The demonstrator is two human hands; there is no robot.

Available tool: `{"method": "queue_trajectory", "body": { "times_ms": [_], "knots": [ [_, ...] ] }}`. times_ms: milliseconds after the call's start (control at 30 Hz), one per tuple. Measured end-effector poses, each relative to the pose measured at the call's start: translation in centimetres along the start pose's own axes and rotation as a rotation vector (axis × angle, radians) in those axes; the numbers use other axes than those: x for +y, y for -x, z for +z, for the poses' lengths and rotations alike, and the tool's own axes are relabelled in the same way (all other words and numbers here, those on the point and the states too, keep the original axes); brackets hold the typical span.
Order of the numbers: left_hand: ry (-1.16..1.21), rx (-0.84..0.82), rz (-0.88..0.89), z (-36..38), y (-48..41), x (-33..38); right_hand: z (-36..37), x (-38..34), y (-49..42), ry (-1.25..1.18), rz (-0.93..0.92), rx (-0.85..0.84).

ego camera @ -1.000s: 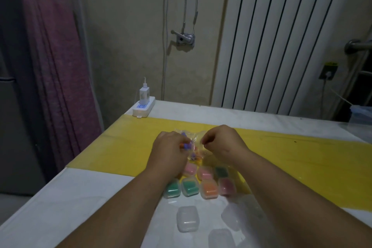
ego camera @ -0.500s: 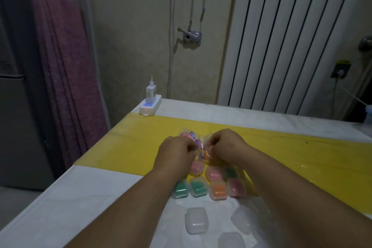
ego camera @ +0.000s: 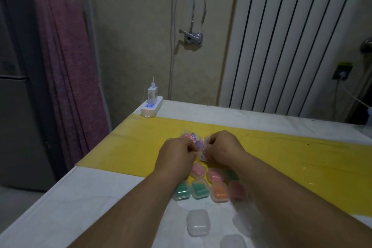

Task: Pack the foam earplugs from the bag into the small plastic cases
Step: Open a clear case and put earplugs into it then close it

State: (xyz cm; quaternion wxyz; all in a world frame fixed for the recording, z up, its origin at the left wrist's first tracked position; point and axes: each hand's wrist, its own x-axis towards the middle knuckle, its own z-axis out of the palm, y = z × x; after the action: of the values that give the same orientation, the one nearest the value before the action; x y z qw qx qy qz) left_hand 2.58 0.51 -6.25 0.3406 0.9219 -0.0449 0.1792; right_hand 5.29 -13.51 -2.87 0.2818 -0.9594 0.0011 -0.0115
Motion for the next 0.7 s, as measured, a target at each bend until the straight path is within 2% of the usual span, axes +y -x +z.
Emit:
{"method": "queue_trajectory", "body": {
  "times_ms": [233, 367, 467, 567, 700],
  "knots": [
    [0.011, -0.004, -0.008, 0.0, 0.1, -0.1, 0.3, -0.9, -0.6, 0.136, 0.014, -0.019],
    [0.012, 0.002, -0.007, -0.1, 0.1, -0.1, 0.0, 0.0, -0.2, -0.11, 0.002, 0.087],
    [-0.006, 0.004, 0.01, -0.1, 0.1, -0.1, -0.9, 0.7, 0.4, -0.276, 0.004, 0.103],
    [-0.009, 0.007, 0.012, -0.1, 0.1, -0.1, -1.3, 1.1, 0.9, -0.28, -0.038, 0.075],
    [-0.012, 0.005, -0.003, -0.3, 0.1, 0.1, -1.3, 1.1, 1.0, -0.154, -0.111, 0.073]
  ]
}}
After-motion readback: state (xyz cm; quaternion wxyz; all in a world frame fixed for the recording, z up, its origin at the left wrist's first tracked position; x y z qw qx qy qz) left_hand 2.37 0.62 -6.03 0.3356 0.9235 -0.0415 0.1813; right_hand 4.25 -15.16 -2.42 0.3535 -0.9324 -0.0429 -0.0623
